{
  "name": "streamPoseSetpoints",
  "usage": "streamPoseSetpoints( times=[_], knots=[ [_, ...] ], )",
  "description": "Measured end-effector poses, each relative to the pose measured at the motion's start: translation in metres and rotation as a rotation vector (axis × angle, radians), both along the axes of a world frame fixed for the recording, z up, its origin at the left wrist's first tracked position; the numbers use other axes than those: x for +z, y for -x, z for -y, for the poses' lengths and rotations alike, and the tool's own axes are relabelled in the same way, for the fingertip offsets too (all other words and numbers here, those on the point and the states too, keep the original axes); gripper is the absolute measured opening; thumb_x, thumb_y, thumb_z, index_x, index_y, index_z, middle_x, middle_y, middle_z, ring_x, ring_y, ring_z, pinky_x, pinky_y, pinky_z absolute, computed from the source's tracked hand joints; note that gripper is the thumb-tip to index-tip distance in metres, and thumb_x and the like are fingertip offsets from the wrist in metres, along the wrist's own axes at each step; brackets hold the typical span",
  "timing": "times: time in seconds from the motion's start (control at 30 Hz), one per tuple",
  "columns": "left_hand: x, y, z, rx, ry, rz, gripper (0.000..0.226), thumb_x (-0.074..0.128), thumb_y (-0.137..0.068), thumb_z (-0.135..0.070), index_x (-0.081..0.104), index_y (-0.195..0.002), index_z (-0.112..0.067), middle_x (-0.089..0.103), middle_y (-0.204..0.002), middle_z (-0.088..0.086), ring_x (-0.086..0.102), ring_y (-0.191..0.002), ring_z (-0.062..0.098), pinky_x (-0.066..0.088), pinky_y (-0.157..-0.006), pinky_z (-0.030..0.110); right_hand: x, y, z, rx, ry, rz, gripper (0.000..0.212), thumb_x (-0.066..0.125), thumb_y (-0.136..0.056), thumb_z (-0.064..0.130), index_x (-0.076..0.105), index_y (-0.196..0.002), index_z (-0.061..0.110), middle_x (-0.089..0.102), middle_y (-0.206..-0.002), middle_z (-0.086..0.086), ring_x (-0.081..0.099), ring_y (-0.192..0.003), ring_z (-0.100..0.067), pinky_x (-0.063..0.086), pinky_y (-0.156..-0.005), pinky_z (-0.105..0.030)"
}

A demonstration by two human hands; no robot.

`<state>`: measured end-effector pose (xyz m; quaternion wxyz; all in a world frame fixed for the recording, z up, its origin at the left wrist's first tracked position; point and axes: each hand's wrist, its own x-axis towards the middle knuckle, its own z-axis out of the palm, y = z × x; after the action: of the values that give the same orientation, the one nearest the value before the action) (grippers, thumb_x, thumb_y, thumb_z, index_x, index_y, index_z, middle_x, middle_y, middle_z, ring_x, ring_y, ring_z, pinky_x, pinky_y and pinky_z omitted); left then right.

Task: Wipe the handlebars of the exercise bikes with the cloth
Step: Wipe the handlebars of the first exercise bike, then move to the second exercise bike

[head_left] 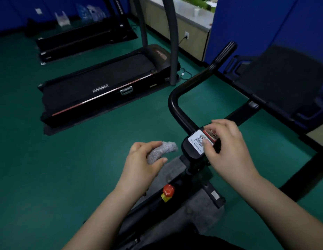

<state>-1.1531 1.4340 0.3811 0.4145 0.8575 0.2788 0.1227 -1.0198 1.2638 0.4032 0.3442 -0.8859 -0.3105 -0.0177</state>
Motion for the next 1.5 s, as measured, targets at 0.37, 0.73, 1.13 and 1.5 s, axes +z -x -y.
streamPoseSetpoints(
  times=[0.37,0.73,1.13,1.5],
  knots=[
    [0.002,0.033,0.042,-0.517,-0.072,-0.059,0.028,0.068,-0.077,-0.024,0.063,-0.101,-0.036,0.054,-0.098,-0.014,0.053,-0.088,-0.005,0.041,-0.075,0.014,-0.021,0.161,0.129,-0.434,-0.155,-0.078,0.025,0.064,-0.081,0.013,0.061,-0.100,0.030,0.059,-0.104,0.010,0.055,-0.101,0.001,0.040,-0.086,-0.009],
    [0.001,0.042,0.180,-1.006,-0.116,0.004,0.030,0.075,-0.074,-0.024,0.066,-0.102,-0.031,0.051,-0.093,-0.011,0.050,-0.087,-0.012,0.031,-0.072,-0.003,-0.044,0.304,0.270,-1.037,-0.332,-0.202,0.037,0.067,-0.081,0.004,0.059,-0.091,0.038,0.062,-0.100,0.013,0.062,-0.095,-0.006,0.050,-0.081,-0.026],
    [-0.016,0.133,0.425,-1.308,-0.202,-0.002,0.029,0.071,-0.078,-0.027,0.067,-0.106,-0.025,0.052,-0.095,-0.005,0.052,-0.080,0.001,0.039,-0.078,0.022,-0.052,0.512,0.455,-1.493,-0.362,-0.177,0.032,0.068,-0.082,0.008,0.059,-0.091,0.038,0.063,-0.099,0.013,0.062,-0.093,-0.004,0.050,-0.083,-0.027],
    [-0.012,0.209,0.610,-1.481,-0.243,0.019,0.029,0.068,-0.080,-0.029,0.064,-0.108,-0.026,0.055,-0.099,-0.003,0.051,-0.085,0.009,0.037,-0.077,0.024,-0.045,0.635,0.589,-1.790,-0.409,-0.156,0.018,0.064,-0.087,0.015,0.064,-0.102,0.024,0.062,-0.103,0.009,0.061,-0.094,-0.005,0.053,-0.083,-0.033]
  ],
)
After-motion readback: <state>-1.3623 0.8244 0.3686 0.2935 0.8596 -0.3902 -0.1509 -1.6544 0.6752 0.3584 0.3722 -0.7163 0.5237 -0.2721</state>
